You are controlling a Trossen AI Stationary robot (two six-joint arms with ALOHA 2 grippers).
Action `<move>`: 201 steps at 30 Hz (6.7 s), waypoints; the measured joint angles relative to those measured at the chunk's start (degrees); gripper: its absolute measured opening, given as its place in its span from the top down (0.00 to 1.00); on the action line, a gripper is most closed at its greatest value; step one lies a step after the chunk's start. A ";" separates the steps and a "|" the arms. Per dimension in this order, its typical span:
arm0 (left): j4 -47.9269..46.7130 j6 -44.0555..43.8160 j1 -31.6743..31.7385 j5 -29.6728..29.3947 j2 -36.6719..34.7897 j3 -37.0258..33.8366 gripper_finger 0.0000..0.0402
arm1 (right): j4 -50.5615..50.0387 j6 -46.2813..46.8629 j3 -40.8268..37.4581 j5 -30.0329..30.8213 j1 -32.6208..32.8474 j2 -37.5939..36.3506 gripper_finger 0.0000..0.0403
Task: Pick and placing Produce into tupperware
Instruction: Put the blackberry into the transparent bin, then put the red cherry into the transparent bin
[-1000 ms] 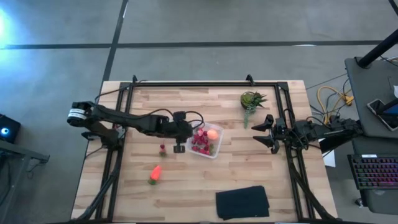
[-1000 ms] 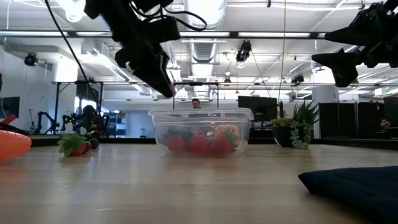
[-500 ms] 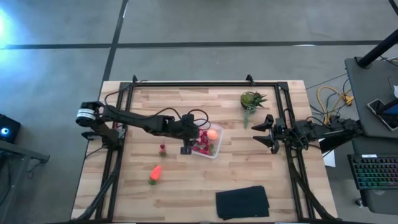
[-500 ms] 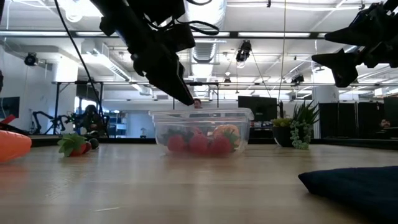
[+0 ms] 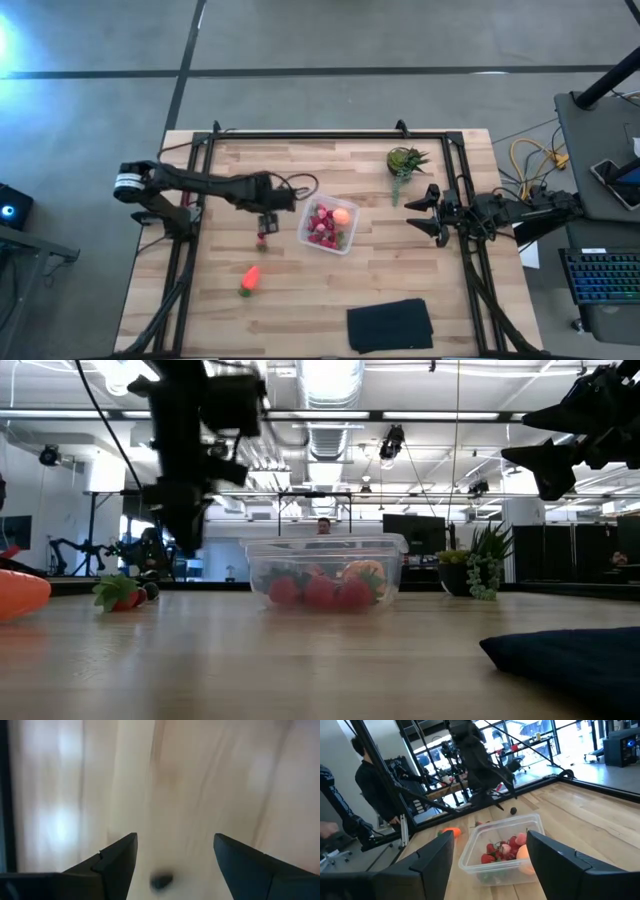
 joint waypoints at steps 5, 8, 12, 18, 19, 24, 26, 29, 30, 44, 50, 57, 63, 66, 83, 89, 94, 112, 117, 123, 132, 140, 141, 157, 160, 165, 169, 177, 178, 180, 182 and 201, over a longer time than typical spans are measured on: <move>-4.90 -9.44 6.84 11.81 -0.73 -3.13 0.38 | -0.01 0.00 0.00 -0.02 0.00 -0.03 0.39; -4.68 -14.21 11.03 18.00 -1.15 -4.79 0.38 | -0.01 0.00 -0.01 0.00 -0.02 -0.01 0.39; -4.72 -16.62 14.19 17.39 -2.52 -5.35 0.38 | -0.01 0.00 0.00 0.00 0.00 -0.01 0.39; -6.68 -18.96 18.43 15.46 -2.69 -6.33 0.38 | 0.03 0.00 0.01 0.00 0.00 -0.01 0.39; -6.65 -19.41 19.34 15.57 -2.50 -6.90 0.38 | 0.01 0.00 0.01 0.00 0.00 -0.03 0.39; -3.60 -19.55 22.82 20.44 -1.75 -10.04 0.38 | 0.01 0.00 0.01 -0.01 0.00 -0.01 0.39; -2.17 -19.55 23.00 21.56 -1.75 -10.78 0.38 | 0.01 0.00 -0.01 -0.02 0.00 -0.01 0.39; -0.04 -19.55 23.00 21.75 -1.75 -11.15 0.38 | 0.03 0.00 0.00 -0.01 0.00 -0.01 0.40; 0.22 -19.54 23.01 21.72 -1.75 -11.32 0.38 | 0.01 0.00 -0.01 0.00 0.00 -0.01 0.40; 5.54 -19.60 23.02 21.27 -1.75 -15.57 0.42 | 0.02 0.00 -0.01 0.00 0.00 0.01 0.40; 6.49 -19.64 23.02 20.56 -1.75 -15.63 0.55 | 0.01 0.00 0.00 -0.01 0.00 -0.01 0.39; 6.79 -19.55 23.02 20.31 -1.75 -15.69 0.66 | 0.01 0.00 0.01 0.00 0.00 -0.01 0.40; 6.80 -19.49 23.02 20.43 -1.78 -15.69 0.72 | 0.01 0.00 0.00 -0.02 0.00 -0.01 0.39; 6.75 -19.49 23.00 20.45 -1.78 -15.69 0.74 | 0.03 0.00 0.01 -0.02 0.00 -0.01 0.39; 4.71 -11.34 17.68 25.71 -1.77 1.51 0.74 | 0.01 0.00 0.01 -0.02 0.00 -0.01 0.40; 13.87 -8.44 13.06 28.23 3.24 10.29 0.74 | 0.01 0.00 0.01 -0.01 0.00 -0.01 0.39; 19.30 -8.64 10.48 38.36 11.52 15.45 0.74 | 0.01 0.00 -0.01 0.00 0.00 -0.01 0.39; 0.88 -9.67 1.91 16.87 14.53 23.08 0.31 | 0.02 0.00 0.01 -0.02 0.00 -0.01 0.40; -13.80 -28.11 2.43 9.36 7.49 22.11 0.30 | -0.01 0.00 0.00 -0.01 -0.01 0.01 0.39; -18.42 -45.35 2.70 13.40 1.35 12.64 0.30 | -0.01 -0.01 0.00 -0.02 0.00 0.01 0.39; -12.01 -58.24 0.93 18.58 -1.32 -1.26 0.30 | 0.00 0.00 -0.01 -0.02 0.00 -0.04 0.39; 0.02 -63.08 -1.27 21.79 -1.09 -7.54 0.30 | 0.03 0.00 0.01 -0.02 0.00 -0.05 0.40; 0.08 -63.12 -1.27 21.78 -0.77 -8.00 0.30 | 0.05 0.00 -0.01 -0.02 0.00 -0.03 0.40; 6.03 -63.12 -1.53 21.84 -0.06 -12.90 0.50 | 0.03 0.00 -0.01 -0.02 0.00 -0.01 0.40; 6.08 -63.14 -1.53 22.00 -0.05 -13.76 0.54 | 0.01 0.00 0.00 0.00 0.00 -0.01 0.39; 6.33 -63.09 -1.53 22.06 -0.07 -14.31 0.58 | 0.02 0.00 0.00 0.00 0.00 -0.01 0.39; 6.33 -63.09 -1.51 21.99 -0.07 -14.18 0.63 | 0.03 0.00 -0.01 -0.01 0.00 -0.01 0.40; 6.50 -63.07 -1.51 22.41 -0.07 -14.14 0.75 | 0.03 0.00 0.00 -0.02 0.00 -0.01 0.39; 6.57 -63.08 -1.51 22.48 -0.07 -14.14 0.76 | 0.03 0.00 0.00 -0.02 0.00 -0.01 0.39; 6.68 -63.07 -1.51 22.56 -0.07 -14.14 0.78 | 0.03 0.00 -0.01 -0.02 0.00 -0.01 0.39; 6.73 -63.05 -1.51 22.58 -0.07 -14.12 0.80 | 0.01 0.00 0.01 0.00 0.00 -0.01 0.40; 14.88 -39.27 -1.59 18.41 -1.56 -2.57 0.80 | 0.03 0.00 0.00 -0.02 0.00 0.01 0.39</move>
